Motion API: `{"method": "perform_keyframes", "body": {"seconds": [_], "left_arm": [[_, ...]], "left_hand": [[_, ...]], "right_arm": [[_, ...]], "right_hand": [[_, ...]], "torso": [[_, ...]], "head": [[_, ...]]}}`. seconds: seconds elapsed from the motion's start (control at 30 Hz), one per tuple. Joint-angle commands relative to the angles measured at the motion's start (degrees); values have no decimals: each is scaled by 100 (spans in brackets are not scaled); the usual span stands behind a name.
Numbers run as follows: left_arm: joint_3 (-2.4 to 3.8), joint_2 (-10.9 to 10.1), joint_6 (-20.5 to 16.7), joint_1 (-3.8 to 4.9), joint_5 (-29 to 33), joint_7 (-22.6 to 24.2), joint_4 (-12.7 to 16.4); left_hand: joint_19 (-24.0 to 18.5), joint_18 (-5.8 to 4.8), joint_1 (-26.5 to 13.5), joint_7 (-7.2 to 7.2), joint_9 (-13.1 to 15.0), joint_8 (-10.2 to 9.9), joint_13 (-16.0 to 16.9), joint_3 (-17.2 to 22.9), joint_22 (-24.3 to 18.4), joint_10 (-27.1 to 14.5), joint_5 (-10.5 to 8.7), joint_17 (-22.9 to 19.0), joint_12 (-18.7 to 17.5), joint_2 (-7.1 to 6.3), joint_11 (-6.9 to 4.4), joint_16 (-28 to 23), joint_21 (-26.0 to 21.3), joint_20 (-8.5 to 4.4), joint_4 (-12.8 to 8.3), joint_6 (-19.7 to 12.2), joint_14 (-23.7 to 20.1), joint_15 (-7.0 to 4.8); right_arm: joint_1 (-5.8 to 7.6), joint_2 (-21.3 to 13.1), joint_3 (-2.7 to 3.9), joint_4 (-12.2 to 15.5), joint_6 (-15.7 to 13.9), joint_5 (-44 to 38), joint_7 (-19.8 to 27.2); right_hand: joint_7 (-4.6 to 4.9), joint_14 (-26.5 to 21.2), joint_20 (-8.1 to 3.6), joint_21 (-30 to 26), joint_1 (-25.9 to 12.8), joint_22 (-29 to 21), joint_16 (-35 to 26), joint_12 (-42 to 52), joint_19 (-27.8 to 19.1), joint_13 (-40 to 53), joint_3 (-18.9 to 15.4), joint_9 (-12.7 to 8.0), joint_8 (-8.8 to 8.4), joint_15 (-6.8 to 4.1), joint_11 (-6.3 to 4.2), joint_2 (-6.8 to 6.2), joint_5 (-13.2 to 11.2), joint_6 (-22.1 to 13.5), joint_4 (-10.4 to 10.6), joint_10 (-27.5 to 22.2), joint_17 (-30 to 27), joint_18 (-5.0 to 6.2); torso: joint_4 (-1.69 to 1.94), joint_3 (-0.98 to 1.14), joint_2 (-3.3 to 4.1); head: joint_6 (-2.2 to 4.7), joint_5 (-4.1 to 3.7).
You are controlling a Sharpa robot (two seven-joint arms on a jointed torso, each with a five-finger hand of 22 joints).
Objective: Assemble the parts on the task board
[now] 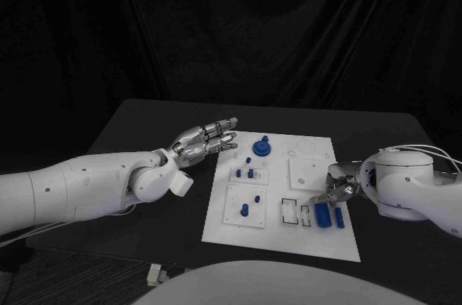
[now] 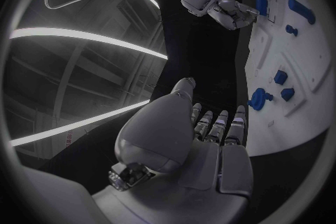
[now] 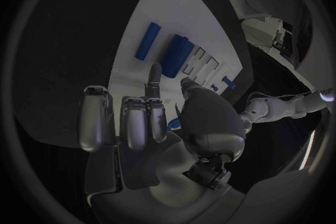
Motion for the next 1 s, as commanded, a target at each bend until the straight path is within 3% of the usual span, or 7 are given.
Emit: {"method": "perform_keyframes", "body": {"seconds": [0.03,0.47,0.67,0.83,1.0], "left_arm": [[6,15,69,-10,11,69,5],[6,17,89,-17,11,47,3],[6,16,93,-19,11,40,3],[6,20,103,-21,11,26,1],[6,22,112,-22,11,14,0]], "left_hand": [[25,-38,-5,29,7,30,5,11,-5,28,26,8,27,34,19,31,28,-4,-24,10,9,23],[23,-44,-13,32,6,28,4,17,-15,24,26,6,26,32,33,29,26,-3,-32,6,6,30],[23,-44,-13,32,6,28,4,17,-15,24,26,6,26,32,33,29,26,-3,-32,6,6,30],[23,-44,-13,32,6,28,4,17,-15,24,26,6,26,32,33,29,26,-3,-32,6,6,30],[24,-49,-18,40,7,29,4,21,-16,26,26,6,27,32,40,31,27,-3,-36,13,7,32]], "right_arm": [[-33,13,1,-19,-28,-71,-96],[-103,44,1,-64,10,-71,-96],[-130,56,1,-75,77,-71,-99],[-156,71,1,-85,79,-71,-100],[-177,89,1,-103,64,-71,-101]], "right_hand": [[9,601,-43,-38,-34,1156,17,20,100,1509,-37,2,-46,-6,-1,41,-33,-51,-5,607,1509,-46],[20,601,-36,-87,-73,1141,17,20,79,1509,-52,-11,-93,2,7,37,-33,-75,-12,607,1509,-35],[37,601,-19,-158,-15,1119,17,20,48,1509,-49,-45,-193,22,18,-6,27,-123,-21,607,1509,-19],[41,596,-2,-214,110,1101,5,20,34,1509,-15,-68,-280,36,20,18,286,-99,-29,607,1489,-8],[44,580,8,-252,326,1092,-39,20,31,1509,9,-81,-381,46,18,2,692,-89,-52,607,1414,-2]], "torso": [[-1,-1,2],[0,-1,-1],[0,0,-3],[3,0,-2],[0,-1,-2]], "head": [[-1,-10],[-1,-3],[-1,-11],[-1,-19],[-1,-16]]}}
